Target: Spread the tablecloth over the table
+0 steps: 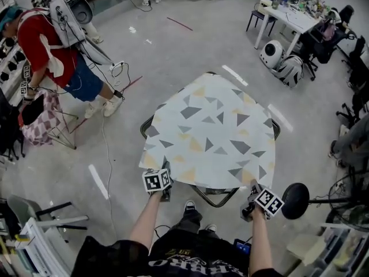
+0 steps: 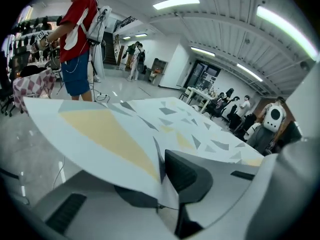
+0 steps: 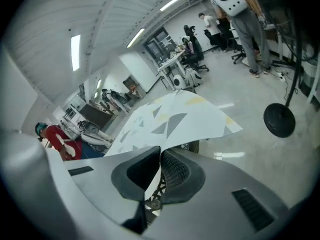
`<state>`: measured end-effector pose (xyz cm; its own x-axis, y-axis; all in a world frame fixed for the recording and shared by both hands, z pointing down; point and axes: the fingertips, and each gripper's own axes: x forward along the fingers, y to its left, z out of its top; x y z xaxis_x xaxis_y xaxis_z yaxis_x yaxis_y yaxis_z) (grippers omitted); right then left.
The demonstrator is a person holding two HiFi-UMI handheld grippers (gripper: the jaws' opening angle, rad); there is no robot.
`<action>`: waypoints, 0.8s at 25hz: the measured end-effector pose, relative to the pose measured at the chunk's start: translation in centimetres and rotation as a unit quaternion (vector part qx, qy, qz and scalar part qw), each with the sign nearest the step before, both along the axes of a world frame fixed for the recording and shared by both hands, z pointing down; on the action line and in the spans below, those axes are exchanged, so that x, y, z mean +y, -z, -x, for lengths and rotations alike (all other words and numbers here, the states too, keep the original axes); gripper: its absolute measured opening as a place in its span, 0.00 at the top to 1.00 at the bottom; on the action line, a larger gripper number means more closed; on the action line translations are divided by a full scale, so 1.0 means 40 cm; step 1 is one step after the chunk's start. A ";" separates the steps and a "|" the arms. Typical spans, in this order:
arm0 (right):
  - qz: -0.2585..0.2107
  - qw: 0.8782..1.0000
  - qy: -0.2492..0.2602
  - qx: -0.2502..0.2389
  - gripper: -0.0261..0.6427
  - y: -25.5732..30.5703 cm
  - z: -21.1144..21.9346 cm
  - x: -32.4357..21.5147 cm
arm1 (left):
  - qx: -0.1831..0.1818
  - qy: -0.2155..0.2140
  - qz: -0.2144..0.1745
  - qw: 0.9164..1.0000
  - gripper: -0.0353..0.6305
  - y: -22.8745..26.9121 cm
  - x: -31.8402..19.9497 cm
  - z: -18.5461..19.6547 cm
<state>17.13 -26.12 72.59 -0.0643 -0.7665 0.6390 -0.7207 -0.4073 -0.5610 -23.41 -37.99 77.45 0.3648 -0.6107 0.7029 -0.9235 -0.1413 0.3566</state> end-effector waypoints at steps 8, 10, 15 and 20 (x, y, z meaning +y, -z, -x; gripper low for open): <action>0.021 0.999 -0.013 -0.027 0.75 -0.071 -0.006 0.129 | -0.045 -0.026 0.075 0.996 0.59 -0.084 0.163 0.013; 0.017 0.999 -0.011 -0.036 0.75 -0.067 -0.002 0.160 | -0.048 -0.020 0.076 0.996 0.59 -0.085 0.205 0.017; -0.021 0.998 0.032 -0.041 0.75 0.004 0.030 0.192 | -0.060 -0.044 0.044 0.996 0.59 -0.033 0.282 -0.017; -0.086 0.989 0.115 -0.022 0.78 0.150 0.098 0.227 | -0.052 -0.090 -0.032 0.994 0.61 0.116 0.365 -0.118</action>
